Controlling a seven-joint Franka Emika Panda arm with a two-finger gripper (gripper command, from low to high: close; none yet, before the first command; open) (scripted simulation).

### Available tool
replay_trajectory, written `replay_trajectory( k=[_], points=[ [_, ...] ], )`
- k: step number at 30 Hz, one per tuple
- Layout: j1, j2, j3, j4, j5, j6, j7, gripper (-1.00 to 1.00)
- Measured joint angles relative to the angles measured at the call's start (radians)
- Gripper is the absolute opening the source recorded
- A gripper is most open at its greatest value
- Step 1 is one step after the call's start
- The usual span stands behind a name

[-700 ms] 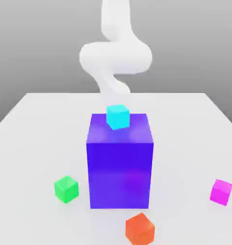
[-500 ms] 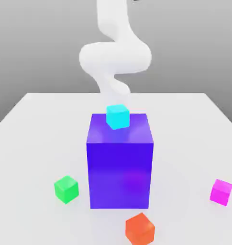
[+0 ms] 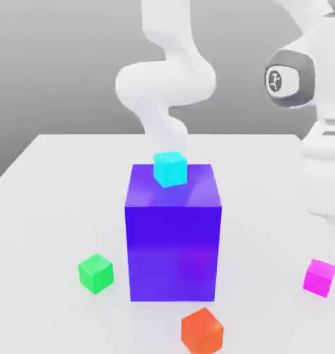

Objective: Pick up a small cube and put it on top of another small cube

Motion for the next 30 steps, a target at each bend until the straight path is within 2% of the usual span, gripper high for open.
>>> replay_trajectory(
  k=[5, 9, 10, 17, 23, 30],
  points=[
    [0.081, 0.181, -0.019, -0.027, -0.151, 0.09, 0.073, 0.0],
    [0.132, 0.326, -0.075, -0.002, -0.211, 0.2, 0.115, 0.0],
    [0.14, 0.349, -0.084, 0.002, -0.218, 0.218, 0.121, -1.0],
    [0.142, 0.348, -0.085, 0.002, -0.219, 0.217, 0.122, -1.0],
    [0.102, 0.189, -0.036, -0.013, -0.149, 0.064, 0.057, -1.0],
    [0.123, 0.272, -0.008, 0.071, -0.235, -0.051, -0.098, -1.0]
  ],
)
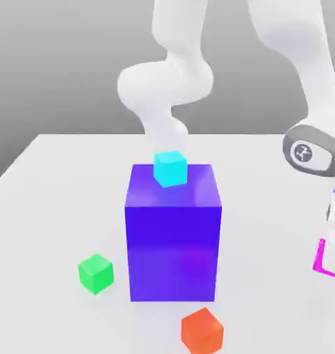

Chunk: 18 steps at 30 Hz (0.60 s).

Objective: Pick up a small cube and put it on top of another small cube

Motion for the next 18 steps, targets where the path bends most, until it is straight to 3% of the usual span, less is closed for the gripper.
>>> replay_trajectory(
  k=[18],
  points=[
    [-0.015, 0.134, 0.11, 0.132, -0.13, -0.141, -0.509, -1.0]
  ],
)
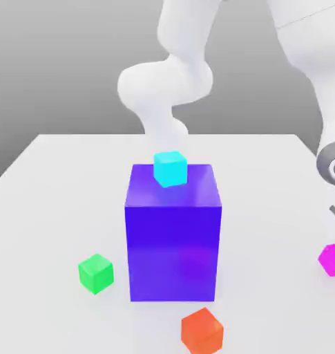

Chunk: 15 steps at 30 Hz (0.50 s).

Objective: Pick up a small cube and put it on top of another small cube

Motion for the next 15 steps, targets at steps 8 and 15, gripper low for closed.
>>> replay_trajectory(
  k=[8, 15],
  points=[
    [-0.087, -0.007, 0.026, -0.018, 0.003, -0.008, -0.23, -1.0],
    [-0.187, -0.046, 0.042, -0.048, 0.018, 0.005, -0.423, -1.0]
  ],
)
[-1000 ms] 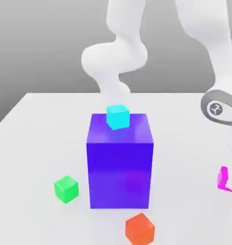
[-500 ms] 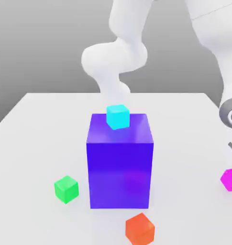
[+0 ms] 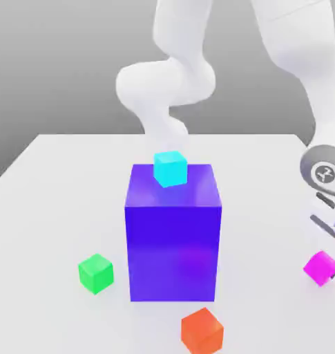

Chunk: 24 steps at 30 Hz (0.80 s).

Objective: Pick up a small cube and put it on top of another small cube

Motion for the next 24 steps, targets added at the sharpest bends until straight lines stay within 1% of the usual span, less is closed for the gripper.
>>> replay_trajectory(
  k=[11, 18, 24],
  points=[
    [-0.166, -0.133, -0.014, -0.045, 0.029, 0.07, -0.282, -1.0],
    [-0.267, -0.251, -0.071, -0.069, 0.035, 0.138, -0.43, -1.0],
    [-0.384, -0.359, -0.145, -0.083, 0.006, 0.202, -0.515, -1.0]
  ],
)
